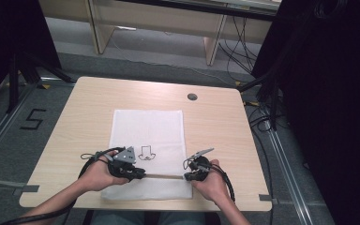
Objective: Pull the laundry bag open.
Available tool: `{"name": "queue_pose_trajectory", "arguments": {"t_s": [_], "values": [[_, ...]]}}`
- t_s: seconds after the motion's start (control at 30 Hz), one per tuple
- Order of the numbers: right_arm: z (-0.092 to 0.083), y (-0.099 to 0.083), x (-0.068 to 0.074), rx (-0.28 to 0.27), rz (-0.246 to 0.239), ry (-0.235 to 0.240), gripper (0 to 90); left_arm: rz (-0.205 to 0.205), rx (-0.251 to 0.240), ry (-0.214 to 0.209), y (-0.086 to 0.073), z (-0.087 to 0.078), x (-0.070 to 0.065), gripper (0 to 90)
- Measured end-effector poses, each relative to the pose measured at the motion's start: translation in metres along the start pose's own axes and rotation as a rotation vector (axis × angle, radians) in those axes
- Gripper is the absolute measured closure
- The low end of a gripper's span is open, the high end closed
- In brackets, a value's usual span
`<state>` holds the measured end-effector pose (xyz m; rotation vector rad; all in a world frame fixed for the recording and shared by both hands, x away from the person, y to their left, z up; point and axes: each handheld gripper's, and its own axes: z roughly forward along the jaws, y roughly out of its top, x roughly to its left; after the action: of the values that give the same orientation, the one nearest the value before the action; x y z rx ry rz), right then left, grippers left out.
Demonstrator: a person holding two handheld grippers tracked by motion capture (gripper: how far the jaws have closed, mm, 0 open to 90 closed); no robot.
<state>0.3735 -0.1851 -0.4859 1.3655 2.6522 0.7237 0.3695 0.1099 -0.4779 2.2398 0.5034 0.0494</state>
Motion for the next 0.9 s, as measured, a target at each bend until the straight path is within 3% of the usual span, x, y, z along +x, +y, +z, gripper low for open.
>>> {"name": "queue_pose_trajectory", "arguments": {"t_s": [0.13, 0.33, 0.37, 0.47, 0.5, 0.53, 0.6, 0.63, 0.73, 0.8, 0.83, 0.9], "values": [[0.0007, 0.0001, -0.0012, -0.010, -0.017, -0.002, 90.0, 0.030, 0.003, -0.002, 0.0005, -0.0009, 0.0012, 82.0], [-0.0004, -0.0001, -0.0004, 0.002, 0.000, 0.002, 90.0, 0.019, 0.001, -0.007, -0.0004, -0.0009, 0.0017, 82.0], [-0.0003, -0.0001, -0.0004, 0.001, -0.001, 0.002, 90.0, -0.002, -0.002, -0.008, -0.0009, -0.0005, 0.0009, 81.9], [-0.0003, -0.0001, -0.0003, 0.001, -0.001, 0.001, 90.0, 0.010, 0.005, -0.004, -0.0007, -0.0017, 0.0018, 82.0], [0.0005, -0.0001, -0.0019, -0.012, -0.020, 0.000, 90.0, 0.019, 0.003, -0.005, -0.0005, -0.0027, 0.0031, 82.0], [0.0004, -0.0001, -0.0019, -0.011, -0.020, -0.001, 90.0, -0.002, 0.002, 0.003, -0.0016, -0.0033, 0.0024, 82.0], [-0.0004, 0.0000, -0.0003, 0.003, 0.003, 0.003, 90.0, 0.000, 0.001, 0.005, -0.0035, -0.0055, 0.0047, 82.0], [0.0003, 0.0001, -0.0013, -0.006, -0.009, -0.001, 90.0, -0.019, -0.010, -0.007, -0.0045, -0.0058, 0.0048, 82.0], [-0.0002, 0.0003, -0.0002, 0.004, 0.002, -0.001, 90.0, 0.023, 0.013, 0.013, -0.0036, -0.0051, 0.0029, 82.0], [-0.0002, 0.0002, -0.0001, 0.004, 0.002, -0.002, 90.0, 0.026, 0.004, 0.002, -0.0034, -0.0057, 0.0039, 82.0], [-0.0001, 0.0000, 0.0005, 0.002, 0.007, -0.002, 90.0, 0.008, 0.009, 0.010, -0.0041, -0.0064, 0.0030, 82.0], [0.0007, 0.0000, -0.0010, -0.012, -0.014, -0.006, 90.0, 0.020, 0.018, 0.014, -0.0052, -0.0088, 0.0052, 82.0]]}}
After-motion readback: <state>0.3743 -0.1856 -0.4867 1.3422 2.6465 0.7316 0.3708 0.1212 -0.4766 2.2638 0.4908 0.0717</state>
